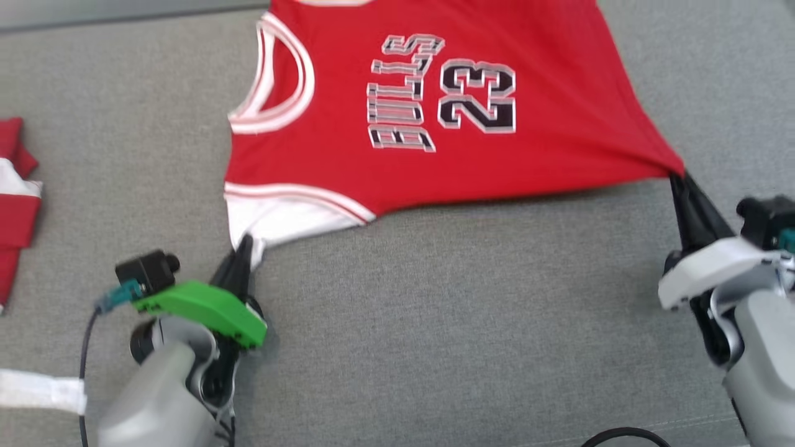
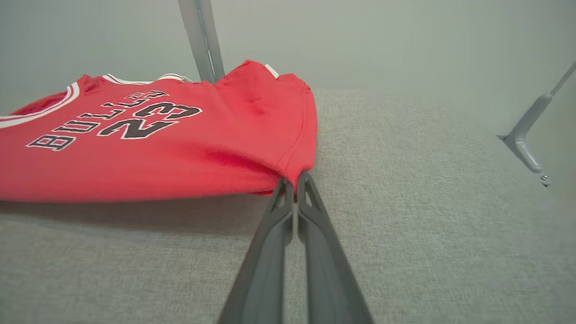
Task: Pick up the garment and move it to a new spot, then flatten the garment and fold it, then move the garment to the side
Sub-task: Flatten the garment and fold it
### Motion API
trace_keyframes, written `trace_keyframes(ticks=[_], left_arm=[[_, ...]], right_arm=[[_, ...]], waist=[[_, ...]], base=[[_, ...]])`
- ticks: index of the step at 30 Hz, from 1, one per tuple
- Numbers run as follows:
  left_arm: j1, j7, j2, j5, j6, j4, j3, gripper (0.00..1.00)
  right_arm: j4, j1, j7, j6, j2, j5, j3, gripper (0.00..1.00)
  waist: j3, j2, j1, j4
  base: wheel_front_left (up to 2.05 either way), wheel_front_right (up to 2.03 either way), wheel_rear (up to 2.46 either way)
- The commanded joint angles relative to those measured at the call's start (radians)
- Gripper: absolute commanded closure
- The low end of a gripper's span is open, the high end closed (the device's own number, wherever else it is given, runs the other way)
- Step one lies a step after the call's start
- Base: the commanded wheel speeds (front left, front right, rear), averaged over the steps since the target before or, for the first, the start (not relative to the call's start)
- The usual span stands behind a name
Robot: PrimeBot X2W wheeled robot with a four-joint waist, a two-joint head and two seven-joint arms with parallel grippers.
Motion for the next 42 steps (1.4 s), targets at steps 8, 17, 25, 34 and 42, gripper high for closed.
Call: trace_keyframes(ticks=[8,17,25,34,42], left_arm=[[0.209,-0.012,-0.006,-0.091,0.001,0.006,-0.066,1.00],[0.374,-0.019,-0.010,-0.114,0.001,-0.020,-0.031,1.00],[0.516,-0.019,-0.022,-0.075,0.002,-0.060,-0.019,1.00],[0.571,-0.019,0.013,-0.069,0.002,-0.121,-0.033,1.00],[0.532,-0.020,0.020,-0.039,0.001,-0.261,-0.022,1.00]], right_arm=[[0.002,0.198,-0.004,-0.002,0.041,-0.014,-0.037,1.00],[0.002,0.391,-0.004,-0.002,0.075,-0.020,-0.056,1.00],[0.017,0.488,-0.004,-0.002,0.082,-0.027,-0.061,1.00],[0.022,0.548,-0.004,-0.002,0.089,-0.039,-0.109,1.00],[-0.043,0.541,-0.004,-0.002,0.119,-0.039,-0.138,1.00]], waist=[[-0.218,0.0003,0.0001,0.011],[-0.290,0.0003,0.0001,0.024],[-0.303,0.0003,0.0001,0.036],[-0.321,0.0003,0.0001,0.087],[-0.310,0.0003,0.0001,0.096]], base=[[0.00,0.00,0.00],[0.00,0.00,0.00],[0.00,0.00,0.00],[0.00,0.00,0.00],[0.00,0.00,0.00]])
